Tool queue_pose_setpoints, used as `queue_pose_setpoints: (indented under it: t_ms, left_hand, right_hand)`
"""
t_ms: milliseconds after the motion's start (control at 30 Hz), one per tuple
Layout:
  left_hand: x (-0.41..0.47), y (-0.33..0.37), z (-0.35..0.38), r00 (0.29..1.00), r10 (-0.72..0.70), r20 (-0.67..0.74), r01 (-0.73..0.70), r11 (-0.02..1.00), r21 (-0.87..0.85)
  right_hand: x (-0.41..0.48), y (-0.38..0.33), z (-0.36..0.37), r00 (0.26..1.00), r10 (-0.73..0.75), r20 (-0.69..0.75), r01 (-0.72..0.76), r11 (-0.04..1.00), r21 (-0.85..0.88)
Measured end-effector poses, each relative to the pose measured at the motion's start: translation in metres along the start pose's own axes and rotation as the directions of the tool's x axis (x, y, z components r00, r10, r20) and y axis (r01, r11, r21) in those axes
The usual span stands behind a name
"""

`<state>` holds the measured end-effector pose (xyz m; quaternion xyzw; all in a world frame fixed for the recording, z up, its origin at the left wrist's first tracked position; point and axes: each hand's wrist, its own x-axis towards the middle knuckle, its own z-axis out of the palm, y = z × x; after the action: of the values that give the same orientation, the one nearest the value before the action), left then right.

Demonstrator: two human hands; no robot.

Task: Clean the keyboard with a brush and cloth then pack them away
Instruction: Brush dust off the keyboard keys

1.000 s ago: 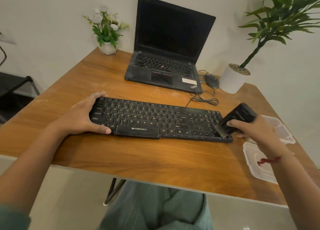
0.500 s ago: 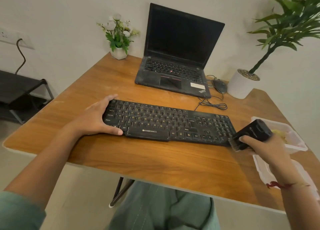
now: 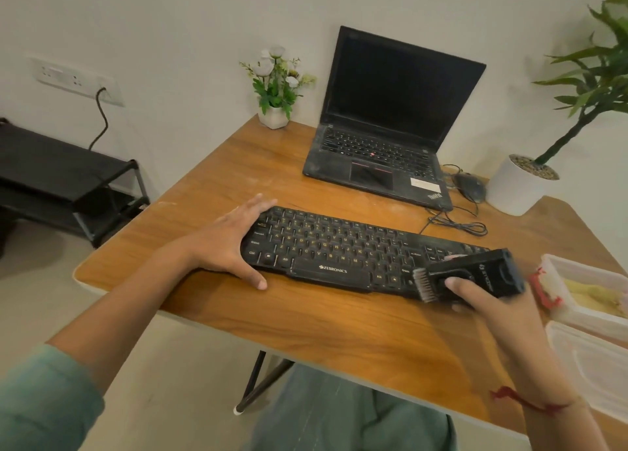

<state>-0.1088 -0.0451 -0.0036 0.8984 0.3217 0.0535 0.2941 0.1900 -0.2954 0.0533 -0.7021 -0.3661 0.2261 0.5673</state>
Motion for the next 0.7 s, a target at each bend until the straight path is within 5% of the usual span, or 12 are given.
queue_pose_setpoints:
  t_ms: [167, 400, 600, 700]
  left_hand:
    - [-0.001, -0.003, -0.005, 0.999, -0.033, -0.009, 0.032, 0.992, -0.123]
    - [0.003, 0.002, 0.001, 0.994, -0.024, -0.106, 0.019, 0.999, -0.05]
    - [0.003, 0.0, 0.002, 0.993, -0.047, -0.11, 0.04, 0.997, -0.066]
    - [0.004, -0.002, 0.001, 0.994, -0.039, -0.103, 0.031, 0.996, -0.08]
  right_hand:
    - [0.001, -0.01, 0.033, 0.987, -0.014, 0.16, -0.01, 0.989, 0.148]
    - [0.058, -0.042, 0.087, 0.95, -0.075, 0.304, 0.032, 0.989, 0.144]
    - [0.125, -0.063, 0.171, 0.779, -0.077, 0.622, 0.283, 0.929, -0.24]
    - [0.143, -0.073, 0.209, 0.715, -0.048, 0.698, 0.341, 0.895, -0.288]
